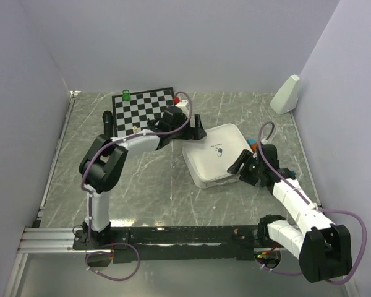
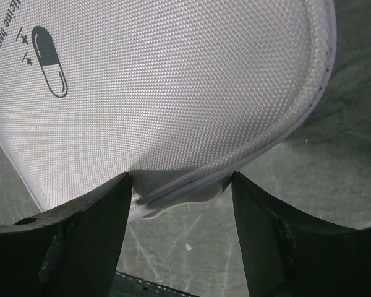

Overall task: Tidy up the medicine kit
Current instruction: Adjust the medicine box at the center of the board.

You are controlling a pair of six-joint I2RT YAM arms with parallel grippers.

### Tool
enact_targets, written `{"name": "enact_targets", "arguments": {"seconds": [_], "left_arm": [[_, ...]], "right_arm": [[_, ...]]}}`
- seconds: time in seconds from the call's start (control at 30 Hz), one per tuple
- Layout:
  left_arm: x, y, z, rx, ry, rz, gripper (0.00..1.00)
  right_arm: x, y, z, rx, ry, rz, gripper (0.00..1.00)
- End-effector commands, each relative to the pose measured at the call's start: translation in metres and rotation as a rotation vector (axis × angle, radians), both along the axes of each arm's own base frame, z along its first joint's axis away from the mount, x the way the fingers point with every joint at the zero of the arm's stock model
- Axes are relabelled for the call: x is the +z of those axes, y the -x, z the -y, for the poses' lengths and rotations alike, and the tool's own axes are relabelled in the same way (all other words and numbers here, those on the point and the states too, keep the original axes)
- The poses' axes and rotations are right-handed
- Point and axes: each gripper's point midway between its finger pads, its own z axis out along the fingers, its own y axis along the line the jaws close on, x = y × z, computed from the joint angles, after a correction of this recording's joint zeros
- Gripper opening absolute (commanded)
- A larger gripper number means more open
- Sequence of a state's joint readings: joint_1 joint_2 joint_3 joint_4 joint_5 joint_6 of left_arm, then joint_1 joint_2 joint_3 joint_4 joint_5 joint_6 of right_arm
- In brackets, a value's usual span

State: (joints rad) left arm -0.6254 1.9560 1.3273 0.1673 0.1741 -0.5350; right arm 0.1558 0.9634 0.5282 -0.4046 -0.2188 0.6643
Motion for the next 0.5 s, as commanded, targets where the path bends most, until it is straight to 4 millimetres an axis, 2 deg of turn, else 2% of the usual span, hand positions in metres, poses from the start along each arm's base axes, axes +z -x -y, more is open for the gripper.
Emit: {"name": "enact_targets", "arguments": {"seconds": [0.0,0.07,0.1,0.17,0.27,0.3,0.33,0.47], "left_arm": [[-0.017,-0.003,0.002,-0.055,-0.076,-0.046,0.94],[-0.028,0.001,0.003,-0.074,-0.093,-0.077,0.88],[-0.032,0.006,0.005,-0.106,-0.092,-0.091,0.81],[-0.035,0.02,0.01,-0.176,-0.071,-0.112,0.62],[-0.029,0.059,0.015,-0.306,0.023,-0.151,0.35],[-0.029,0.075,0.018,-0.356,0.063,-0.164,0.3],[-0.019,0.087,0.02,-0.391,0.097,-0.15,0.25],[-0.023,0.138,0.025,-0.494,0.079,-0.167,0.15]], "right_arm": [[0.009,-0.02,0.003,-0.018,0.015,0.036,0.72],[0.009,-0.024,0.003,-0.021,0.015,0.04,0.72],[0.011,-0.027,0.003,-0.023,0.019,0.042,0.72],[0.013,-0.032,0.005,-0.023,0.034,0.052,0.72],[0.016,-0.039,0.009,-0.025,0.063,0.069,0.7],[0.018,-0.042,0.009,-0.017,0.073,0.076,0.7],[0.018,-0.044,0.011,-0.018,0.084,0.075,0.69],[0.018,-0.053,0.011,0.0,0.108,0.077,0.69]]}}
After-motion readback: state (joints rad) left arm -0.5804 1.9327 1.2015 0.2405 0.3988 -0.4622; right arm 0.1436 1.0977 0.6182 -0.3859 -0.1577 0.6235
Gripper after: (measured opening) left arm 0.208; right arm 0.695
